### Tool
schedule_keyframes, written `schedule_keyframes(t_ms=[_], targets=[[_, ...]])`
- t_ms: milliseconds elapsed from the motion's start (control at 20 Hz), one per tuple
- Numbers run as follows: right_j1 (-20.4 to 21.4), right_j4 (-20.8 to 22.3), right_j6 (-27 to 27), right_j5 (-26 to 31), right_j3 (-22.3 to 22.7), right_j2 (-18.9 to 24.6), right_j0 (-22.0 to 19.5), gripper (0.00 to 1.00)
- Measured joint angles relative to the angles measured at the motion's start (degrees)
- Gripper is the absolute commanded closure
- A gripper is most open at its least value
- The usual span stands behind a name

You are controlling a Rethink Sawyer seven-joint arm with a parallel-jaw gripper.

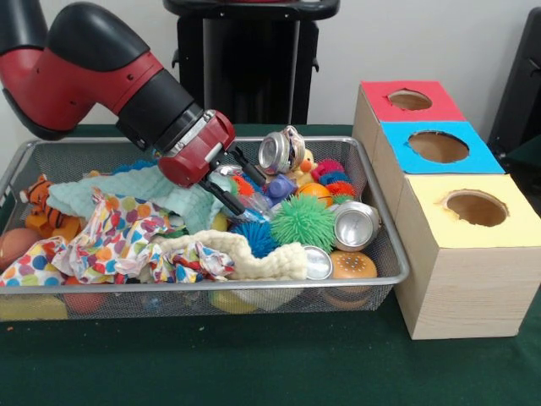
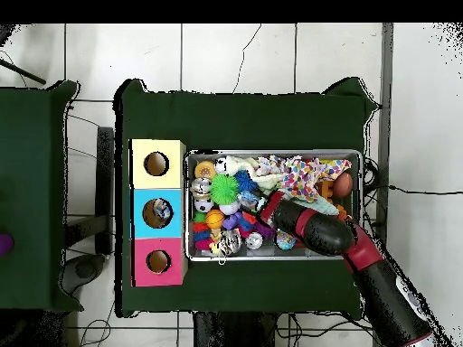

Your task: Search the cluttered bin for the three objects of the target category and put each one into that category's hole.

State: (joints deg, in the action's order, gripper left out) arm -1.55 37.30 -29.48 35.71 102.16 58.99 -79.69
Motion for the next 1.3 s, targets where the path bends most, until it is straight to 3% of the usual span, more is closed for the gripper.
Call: schedule_keyframes(t_ms=[1300], targets=[[-1.4, 0.7, 0.0, -1.2, -0.7, 0.0, 0.2, 0.00]])
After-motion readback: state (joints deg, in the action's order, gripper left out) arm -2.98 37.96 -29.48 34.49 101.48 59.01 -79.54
